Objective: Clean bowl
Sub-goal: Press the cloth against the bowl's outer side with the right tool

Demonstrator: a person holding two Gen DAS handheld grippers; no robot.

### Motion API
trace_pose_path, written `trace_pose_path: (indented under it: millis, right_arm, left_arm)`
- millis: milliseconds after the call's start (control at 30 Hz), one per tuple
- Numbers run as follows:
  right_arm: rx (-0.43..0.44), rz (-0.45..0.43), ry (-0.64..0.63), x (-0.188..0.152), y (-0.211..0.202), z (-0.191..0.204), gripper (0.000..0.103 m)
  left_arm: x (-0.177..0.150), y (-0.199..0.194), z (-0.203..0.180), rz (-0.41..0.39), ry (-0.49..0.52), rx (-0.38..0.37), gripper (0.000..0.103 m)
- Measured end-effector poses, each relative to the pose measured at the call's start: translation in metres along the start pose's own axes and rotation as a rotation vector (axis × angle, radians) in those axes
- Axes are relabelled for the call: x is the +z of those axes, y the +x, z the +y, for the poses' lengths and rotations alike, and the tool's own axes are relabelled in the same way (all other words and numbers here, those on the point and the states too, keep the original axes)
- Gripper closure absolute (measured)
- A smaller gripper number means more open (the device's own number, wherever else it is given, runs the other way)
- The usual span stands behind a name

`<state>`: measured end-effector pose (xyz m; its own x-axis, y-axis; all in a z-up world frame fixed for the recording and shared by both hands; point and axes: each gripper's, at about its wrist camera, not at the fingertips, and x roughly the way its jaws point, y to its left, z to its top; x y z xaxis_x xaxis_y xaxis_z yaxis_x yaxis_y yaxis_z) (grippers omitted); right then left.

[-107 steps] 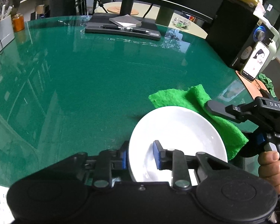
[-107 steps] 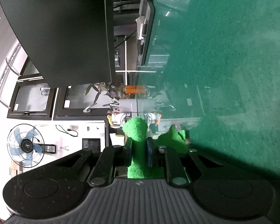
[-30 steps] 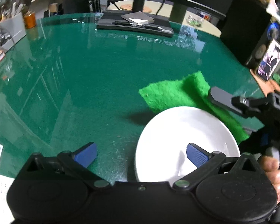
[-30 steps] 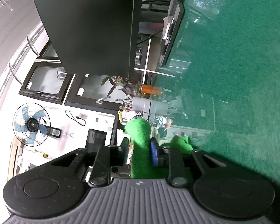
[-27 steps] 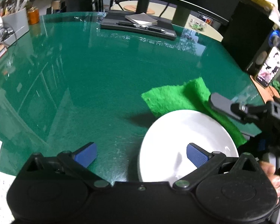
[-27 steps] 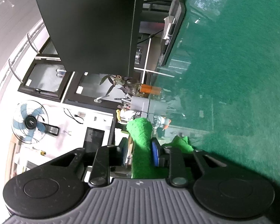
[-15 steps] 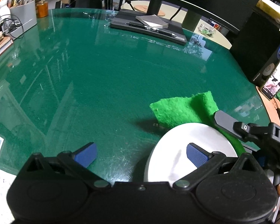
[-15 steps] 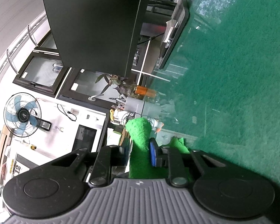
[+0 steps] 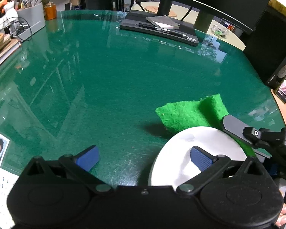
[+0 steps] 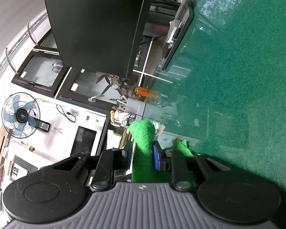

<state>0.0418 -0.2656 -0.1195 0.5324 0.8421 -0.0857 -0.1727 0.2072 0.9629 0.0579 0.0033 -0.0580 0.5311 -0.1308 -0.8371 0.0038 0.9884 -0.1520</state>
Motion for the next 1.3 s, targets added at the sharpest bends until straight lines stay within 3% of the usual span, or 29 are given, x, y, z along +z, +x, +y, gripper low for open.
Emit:
trace_pose_path:
  millis: [1300]
  right_arm:
    - [-0.017, -0.005, -0.011, -0.0017, -0.0002, 0.0, 0.08]
  left_arm:
    - [0.0036, 0.0002, 0.0038, 0.004, -0.009, -0.015, 0.0]
